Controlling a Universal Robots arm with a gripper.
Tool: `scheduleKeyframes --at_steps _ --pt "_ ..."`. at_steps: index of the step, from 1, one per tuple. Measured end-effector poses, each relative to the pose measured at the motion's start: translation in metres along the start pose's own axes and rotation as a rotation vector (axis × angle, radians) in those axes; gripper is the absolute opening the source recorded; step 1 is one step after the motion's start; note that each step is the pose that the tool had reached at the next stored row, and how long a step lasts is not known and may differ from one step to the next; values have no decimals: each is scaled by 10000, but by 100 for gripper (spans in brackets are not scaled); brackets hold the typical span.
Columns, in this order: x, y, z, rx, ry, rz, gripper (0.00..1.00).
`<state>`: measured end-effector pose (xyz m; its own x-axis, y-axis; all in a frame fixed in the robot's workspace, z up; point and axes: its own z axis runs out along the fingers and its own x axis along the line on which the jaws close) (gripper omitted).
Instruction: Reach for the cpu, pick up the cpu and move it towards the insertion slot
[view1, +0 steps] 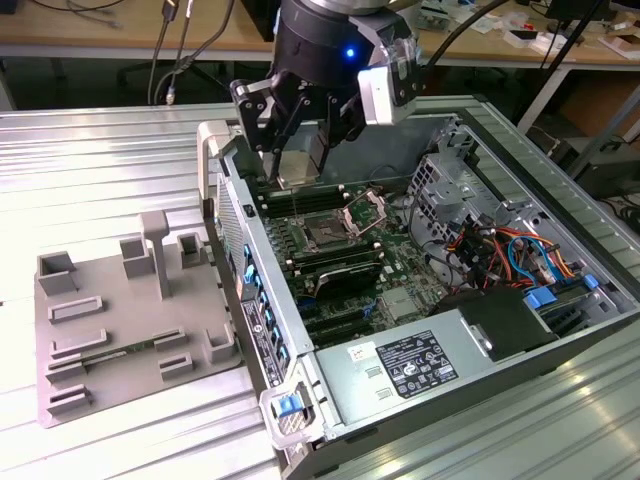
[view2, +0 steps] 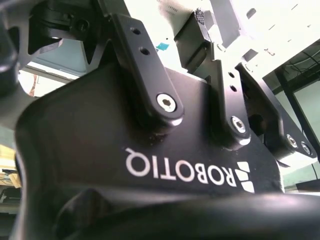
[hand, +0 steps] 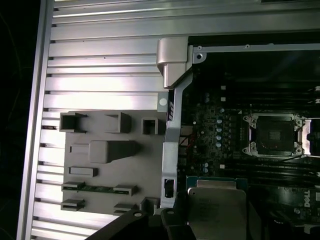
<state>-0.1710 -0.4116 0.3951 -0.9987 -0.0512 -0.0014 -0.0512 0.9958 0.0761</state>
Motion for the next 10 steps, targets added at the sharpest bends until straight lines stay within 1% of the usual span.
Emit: scheduleKeyframes --at_steps 10 --pt "-89 -5 0 0 0 0 55"
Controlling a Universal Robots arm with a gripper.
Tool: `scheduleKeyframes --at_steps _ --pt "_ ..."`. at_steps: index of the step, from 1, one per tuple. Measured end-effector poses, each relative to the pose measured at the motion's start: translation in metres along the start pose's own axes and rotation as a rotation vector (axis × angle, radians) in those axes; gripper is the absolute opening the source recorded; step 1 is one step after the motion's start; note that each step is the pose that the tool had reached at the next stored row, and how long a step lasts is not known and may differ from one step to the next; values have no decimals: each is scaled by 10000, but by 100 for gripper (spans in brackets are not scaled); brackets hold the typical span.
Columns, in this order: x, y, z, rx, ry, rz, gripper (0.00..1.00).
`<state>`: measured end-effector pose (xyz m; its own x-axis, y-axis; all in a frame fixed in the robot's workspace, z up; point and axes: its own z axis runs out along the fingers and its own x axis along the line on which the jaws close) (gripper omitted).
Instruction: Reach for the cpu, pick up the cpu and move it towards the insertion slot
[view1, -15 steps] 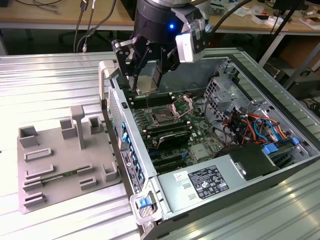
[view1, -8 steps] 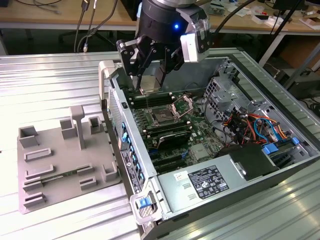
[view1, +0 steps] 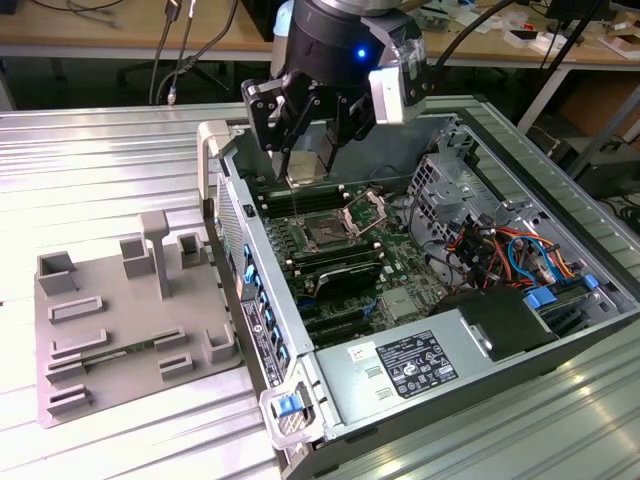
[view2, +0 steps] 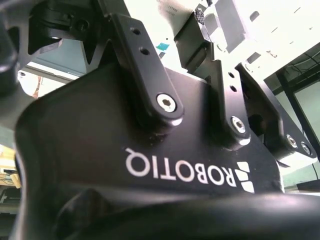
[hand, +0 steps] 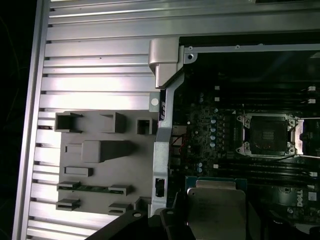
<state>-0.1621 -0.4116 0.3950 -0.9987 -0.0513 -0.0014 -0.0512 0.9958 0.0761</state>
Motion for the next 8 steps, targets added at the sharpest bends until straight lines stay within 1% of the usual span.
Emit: scheduleKeyframes --at_steps 4,8 --pt "-32 -2 0 0 0 0 55" --pt "-46 -2 1 1 0 0 55"
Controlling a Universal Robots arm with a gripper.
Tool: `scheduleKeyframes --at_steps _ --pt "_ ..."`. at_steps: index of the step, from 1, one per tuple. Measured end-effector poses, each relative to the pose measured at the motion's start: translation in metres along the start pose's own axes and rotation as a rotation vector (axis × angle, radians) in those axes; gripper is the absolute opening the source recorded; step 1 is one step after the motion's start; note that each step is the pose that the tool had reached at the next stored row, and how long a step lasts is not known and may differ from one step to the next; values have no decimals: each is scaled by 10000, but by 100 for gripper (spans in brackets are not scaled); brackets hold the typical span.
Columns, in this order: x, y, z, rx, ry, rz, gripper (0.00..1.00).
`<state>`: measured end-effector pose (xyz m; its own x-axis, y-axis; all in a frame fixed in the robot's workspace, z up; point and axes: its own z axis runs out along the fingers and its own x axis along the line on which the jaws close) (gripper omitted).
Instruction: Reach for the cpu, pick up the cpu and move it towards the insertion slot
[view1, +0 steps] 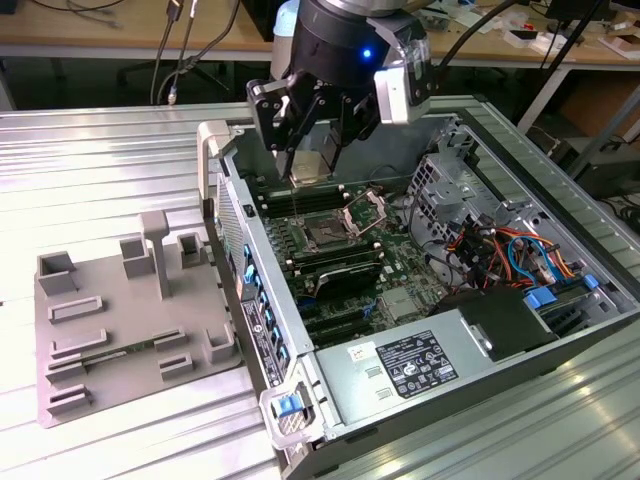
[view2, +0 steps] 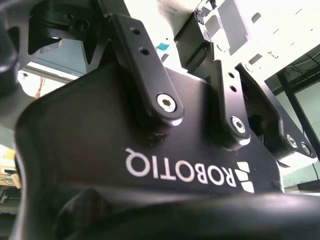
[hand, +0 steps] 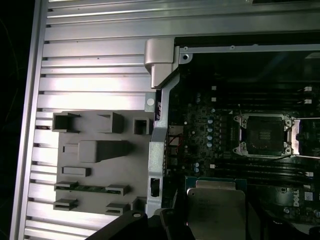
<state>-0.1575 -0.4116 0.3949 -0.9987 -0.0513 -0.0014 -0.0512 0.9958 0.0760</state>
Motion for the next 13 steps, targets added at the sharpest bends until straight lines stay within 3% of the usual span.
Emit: scheduleKeyframes --at_steps 13 --pt "-96 -5 1 -1 -1 -1 55"
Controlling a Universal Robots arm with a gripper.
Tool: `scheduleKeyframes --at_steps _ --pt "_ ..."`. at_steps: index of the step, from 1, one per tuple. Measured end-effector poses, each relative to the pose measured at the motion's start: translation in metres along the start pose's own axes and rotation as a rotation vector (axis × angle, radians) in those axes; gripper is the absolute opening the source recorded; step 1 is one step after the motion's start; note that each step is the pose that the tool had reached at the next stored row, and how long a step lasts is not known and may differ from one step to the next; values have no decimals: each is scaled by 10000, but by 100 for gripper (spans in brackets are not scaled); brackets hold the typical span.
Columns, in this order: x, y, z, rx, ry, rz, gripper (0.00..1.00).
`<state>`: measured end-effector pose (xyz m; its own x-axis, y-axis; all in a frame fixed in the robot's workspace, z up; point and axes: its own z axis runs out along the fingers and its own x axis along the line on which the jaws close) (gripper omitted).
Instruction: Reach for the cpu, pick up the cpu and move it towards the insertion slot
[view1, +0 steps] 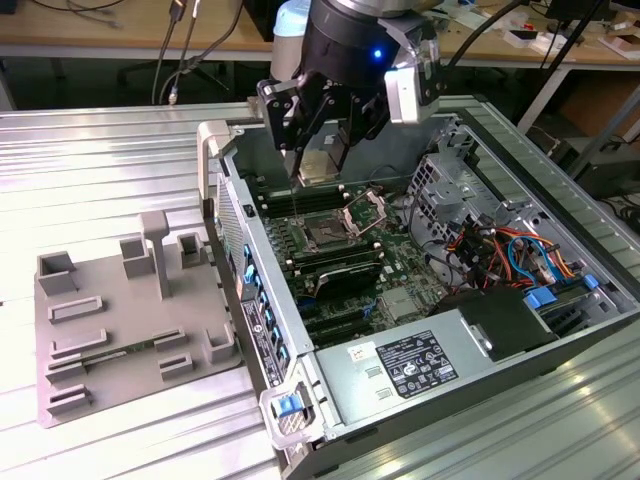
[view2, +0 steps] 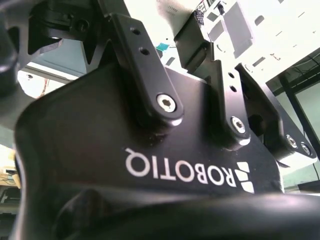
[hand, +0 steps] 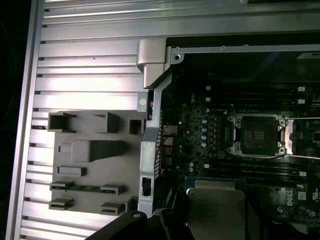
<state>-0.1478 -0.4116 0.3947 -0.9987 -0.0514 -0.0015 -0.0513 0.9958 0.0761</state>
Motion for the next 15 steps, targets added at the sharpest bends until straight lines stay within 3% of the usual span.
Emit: scheduleKeyframes --at_steps 15 --pt "-105 -5 2 0 0 1 55"
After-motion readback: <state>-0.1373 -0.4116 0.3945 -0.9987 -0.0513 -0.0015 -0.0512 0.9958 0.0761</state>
